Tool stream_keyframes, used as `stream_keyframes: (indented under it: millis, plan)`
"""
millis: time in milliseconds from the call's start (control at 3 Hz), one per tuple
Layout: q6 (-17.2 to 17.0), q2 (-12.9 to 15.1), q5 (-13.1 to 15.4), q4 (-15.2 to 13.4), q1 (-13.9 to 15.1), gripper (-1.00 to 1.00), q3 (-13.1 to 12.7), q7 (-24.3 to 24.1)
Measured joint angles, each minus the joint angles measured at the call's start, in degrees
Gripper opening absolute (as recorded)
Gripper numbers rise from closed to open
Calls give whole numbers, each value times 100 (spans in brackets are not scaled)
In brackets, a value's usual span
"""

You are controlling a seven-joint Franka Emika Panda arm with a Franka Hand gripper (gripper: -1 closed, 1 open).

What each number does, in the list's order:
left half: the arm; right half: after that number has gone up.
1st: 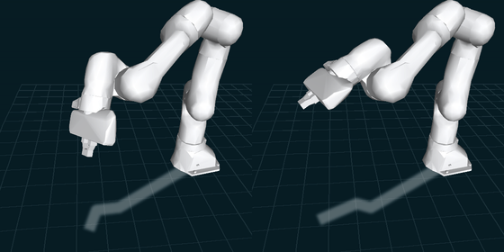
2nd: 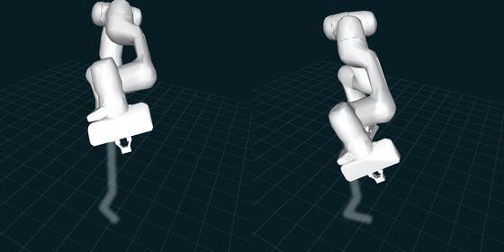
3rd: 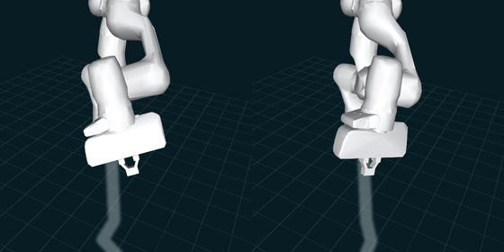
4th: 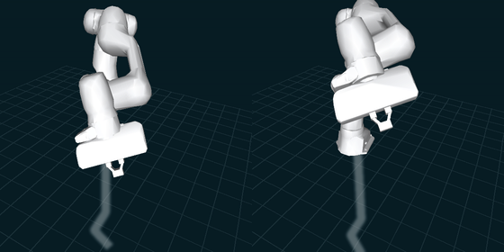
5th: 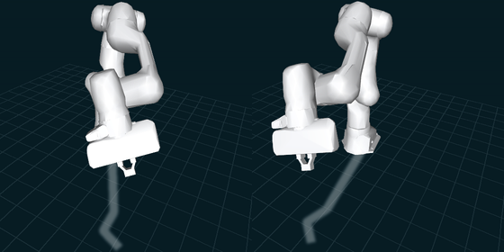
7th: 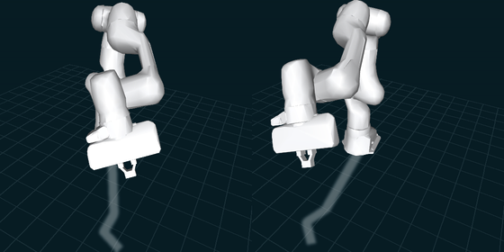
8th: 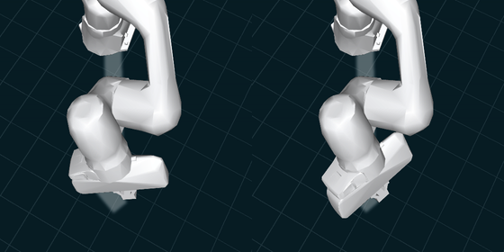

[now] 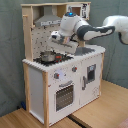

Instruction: Play with the kitchen

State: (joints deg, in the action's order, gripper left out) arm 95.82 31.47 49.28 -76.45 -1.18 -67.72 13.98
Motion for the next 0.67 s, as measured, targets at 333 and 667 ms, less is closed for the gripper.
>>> stream_keyframes:
  millis: [333, 667]
  plan:
    - [-215, 286, 143, 437, -407, 100, 196, 40]
    - [-445, 558, 282, 896, -783, 100, 354, 86]
